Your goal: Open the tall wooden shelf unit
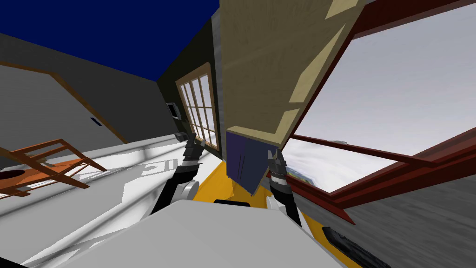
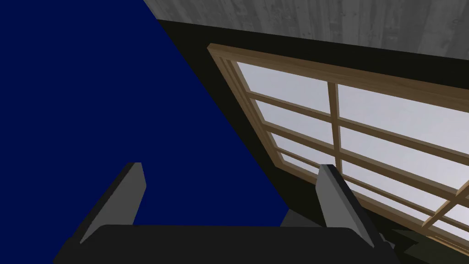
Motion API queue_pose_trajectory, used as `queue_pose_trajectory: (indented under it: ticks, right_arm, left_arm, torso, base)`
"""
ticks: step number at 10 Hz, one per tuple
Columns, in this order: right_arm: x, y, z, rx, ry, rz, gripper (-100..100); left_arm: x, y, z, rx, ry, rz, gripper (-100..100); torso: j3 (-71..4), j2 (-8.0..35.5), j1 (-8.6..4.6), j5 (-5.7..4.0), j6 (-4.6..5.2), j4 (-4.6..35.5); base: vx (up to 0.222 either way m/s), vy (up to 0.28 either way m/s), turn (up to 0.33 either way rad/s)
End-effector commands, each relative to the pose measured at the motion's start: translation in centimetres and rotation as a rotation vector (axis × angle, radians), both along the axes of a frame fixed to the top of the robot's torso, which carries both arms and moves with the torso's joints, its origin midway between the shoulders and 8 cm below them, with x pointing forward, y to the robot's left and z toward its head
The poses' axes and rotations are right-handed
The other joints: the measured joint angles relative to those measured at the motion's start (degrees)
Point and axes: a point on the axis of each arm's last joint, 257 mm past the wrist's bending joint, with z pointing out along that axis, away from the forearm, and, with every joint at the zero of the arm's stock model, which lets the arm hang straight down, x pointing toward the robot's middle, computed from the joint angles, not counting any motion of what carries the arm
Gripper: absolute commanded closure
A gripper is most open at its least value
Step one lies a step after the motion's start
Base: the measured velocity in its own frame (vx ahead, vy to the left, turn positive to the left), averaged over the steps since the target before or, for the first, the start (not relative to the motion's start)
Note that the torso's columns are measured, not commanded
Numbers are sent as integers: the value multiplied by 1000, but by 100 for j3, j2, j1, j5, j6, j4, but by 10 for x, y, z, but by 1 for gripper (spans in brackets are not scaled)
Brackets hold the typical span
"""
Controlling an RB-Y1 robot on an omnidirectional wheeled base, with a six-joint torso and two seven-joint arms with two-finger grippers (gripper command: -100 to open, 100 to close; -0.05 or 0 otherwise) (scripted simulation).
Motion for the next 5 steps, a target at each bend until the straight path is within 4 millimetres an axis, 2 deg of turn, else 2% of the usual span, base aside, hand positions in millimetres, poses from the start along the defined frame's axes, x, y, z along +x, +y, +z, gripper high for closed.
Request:
queue_pose_trajectory:
  ticks: [1, 5]
  right_arm:
    - [0, 0, 0, 0, 0, 0, 0]
    - [0, 0, 0, 0, 0, 0, 0]
  left_arm:
    - [0, 0, 0, 0, 0, 0, 0]
    - [0, 0, 0, 0, 0, 0, 0]
  torso:
    - [-467, 232, 0, 0, 0, 235]
    - [-3692, 1845, 0, 0, 0, 1846]
  base:
    - [0, 0, 0]
    - [0, 0, 0]
